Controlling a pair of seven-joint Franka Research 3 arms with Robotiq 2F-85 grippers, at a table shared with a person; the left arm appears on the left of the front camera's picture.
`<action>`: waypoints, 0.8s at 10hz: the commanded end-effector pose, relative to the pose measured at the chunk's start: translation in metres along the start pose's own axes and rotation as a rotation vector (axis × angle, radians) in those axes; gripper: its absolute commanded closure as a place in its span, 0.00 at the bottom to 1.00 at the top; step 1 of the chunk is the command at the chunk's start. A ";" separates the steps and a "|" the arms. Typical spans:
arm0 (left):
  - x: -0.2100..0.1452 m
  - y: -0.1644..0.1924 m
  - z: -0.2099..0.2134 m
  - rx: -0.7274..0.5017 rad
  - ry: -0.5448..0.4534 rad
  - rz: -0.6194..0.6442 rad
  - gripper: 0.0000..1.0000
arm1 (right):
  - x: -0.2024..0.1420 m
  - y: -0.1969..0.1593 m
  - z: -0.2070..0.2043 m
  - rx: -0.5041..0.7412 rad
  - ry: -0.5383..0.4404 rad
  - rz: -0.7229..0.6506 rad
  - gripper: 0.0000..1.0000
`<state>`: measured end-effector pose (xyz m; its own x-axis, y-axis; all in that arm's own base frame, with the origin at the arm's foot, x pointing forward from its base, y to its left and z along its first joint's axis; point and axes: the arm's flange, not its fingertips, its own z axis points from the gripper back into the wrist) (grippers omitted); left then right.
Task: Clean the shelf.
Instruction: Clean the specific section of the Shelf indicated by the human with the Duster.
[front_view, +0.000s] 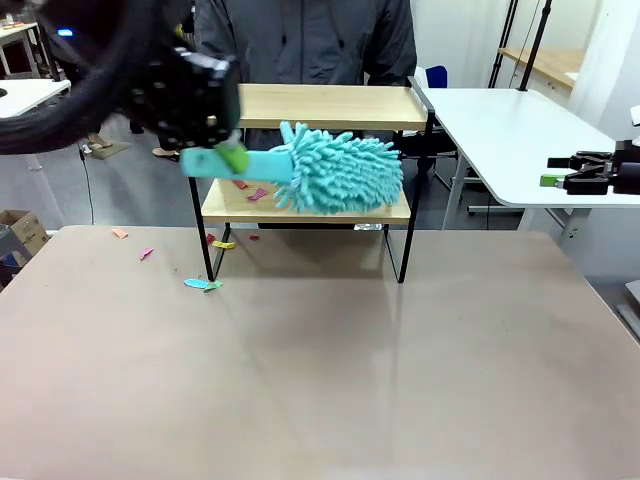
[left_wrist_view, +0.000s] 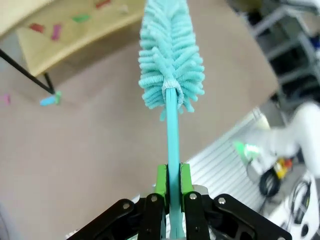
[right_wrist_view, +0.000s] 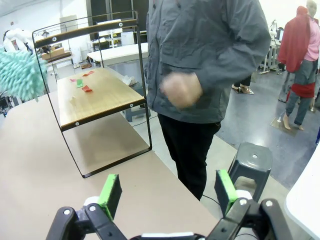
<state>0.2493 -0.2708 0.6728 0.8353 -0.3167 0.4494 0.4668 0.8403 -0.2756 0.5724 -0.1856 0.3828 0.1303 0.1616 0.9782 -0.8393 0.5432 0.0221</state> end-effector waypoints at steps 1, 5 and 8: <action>0.019 -0.031 -0.011 0.152 -0.080 0.100 0.87 | 0.008 0.004 -0.002 -0.016 0.014 -0.012 0.00; 0.022 -0.044 -0.030 0.118 -0.082 0.090 0.87 | 0.008 0.004 -0.002 -0.016 0.014 -0.012 0.00; 0.033 -0.050 -0.044 0.108 -0.033 0.069 0.87 | 0.008 0.004 -0.002 -0.016 0.014 -0.012 0.00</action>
<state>0.2626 -0.3373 0.6690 0.8511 -0.2384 0.4677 0.3736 0.9010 -0.2207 0.5724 -0.1856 0.3828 0.1303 0.1615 0.9782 -0.8394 0.5431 0.0221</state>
